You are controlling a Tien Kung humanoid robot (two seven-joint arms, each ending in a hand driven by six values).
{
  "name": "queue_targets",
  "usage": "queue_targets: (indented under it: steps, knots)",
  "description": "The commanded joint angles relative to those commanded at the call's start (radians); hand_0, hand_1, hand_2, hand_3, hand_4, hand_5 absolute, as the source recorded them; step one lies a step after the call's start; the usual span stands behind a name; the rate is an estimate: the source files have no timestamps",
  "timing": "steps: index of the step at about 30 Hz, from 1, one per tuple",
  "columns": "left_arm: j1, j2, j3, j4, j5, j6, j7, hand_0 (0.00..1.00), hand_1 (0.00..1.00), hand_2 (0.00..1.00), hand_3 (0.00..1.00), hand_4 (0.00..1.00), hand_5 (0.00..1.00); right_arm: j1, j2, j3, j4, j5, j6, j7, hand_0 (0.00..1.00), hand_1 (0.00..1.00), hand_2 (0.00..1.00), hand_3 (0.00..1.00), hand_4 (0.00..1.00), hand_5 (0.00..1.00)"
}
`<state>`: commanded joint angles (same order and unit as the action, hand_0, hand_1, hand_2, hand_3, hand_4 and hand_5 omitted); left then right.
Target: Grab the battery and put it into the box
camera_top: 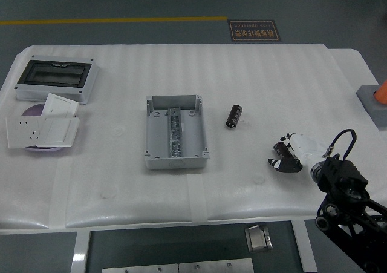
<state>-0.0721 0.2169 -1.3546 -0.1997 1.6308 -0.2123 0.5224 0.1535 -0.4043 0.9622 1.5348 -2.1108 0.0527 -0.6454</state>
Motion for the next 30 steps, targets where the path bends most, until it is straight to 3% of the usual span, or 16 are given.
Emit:
queue_targets:
  steps: [5,6,11,12,16,17,28,29,30]
  knots:
    - [-0.001,0.0,0.0,0.0,0.001,0.002,-0.004,0.604,0.669,0.557,0.577,0.509,0.167,0.0,0.004,-0.002,-0.006,-0.005,-0.014,0.0,0.394,0.518,0.726,0.771,0.657,0.386]
    - [-0.001,0.0,0.0,0.0,0.001,0.002,-0.005,0.603,0.668,0.558,0.579,0.509,0.166,0.0,0.004,-0.003,-0.008,-0.007,-0.017,0.0,0.344,0.467,0.708,0.735,0.588,0.353]
    - [-0.003,0.002,0.002,0.001,0.0,0.006,-0.011,0.603,0.668,0.558,0.579,0.509,0.166,-0.002,0.005,-0.004,-0.015,-0.007,-0.023,0.0,0.344,0.467,0.708,0.735,0.588,0.353]
    - [-0.003,0.002,0.003,0.001,-0.001,0.007,-0.013,0.597,0.666,0.559,0.58,0.509,0.165,-0.002,0.005,-0.003,-0.016,-0.007,-0.024,0.0,0.315,0.439,0.673,0.706,0.494,0.302]
    - [-0.003,0.003,0.004,0.001,0.0,0.011,-0.021,0.597,0.666,0.559,0.58,0.509,0.165,-0.004,0.005,-0.002,-0.02,-0.007,-0.029,0.0,0.315,0.439,0.673,0.706,0.494,0.302]
    - [-0.003,0.003,0.005,0.002,0.0,0.012,-0.024,0.596,0.667,0.559,0.581,0.509,0.167,-0.005,0.005,-0.002,-0.02,-0.008,-0.031,0.0,0.297,0.418,0.646,0.704,0.434,0.239]
    - [-0.004,0.004,0.003,0.001,0.003,0.022,-0.037,0.595,0.666,0.559,0.58,0.51,0.17,-0.006,0.003,0.001,-0.024,-0.032,-0.062,0.0,0.292,0.409,0.629,0.706,0.404,0.211]
    - [-0.004,0.003,0.003,0.001,0.003,0.022,-0.038,0.595,0.665,0.562,0.58,0.51,0.172,-0.006,0.004,0.001,-0.026,-0.039,-0.071,0.0,0.286,0.395,0.619,0.705,0.309,0.123]
    - [-0.004,0.003,0.003,0.001,0.003,0.023,-0.038,0.595,0.665,0.562,0.58,0.51,0.172,-0.005,0.004,0.001,-0.028,-0.043,-0.078,0.0,0.286,0.395,0.619,0.705,0.309,0.123]
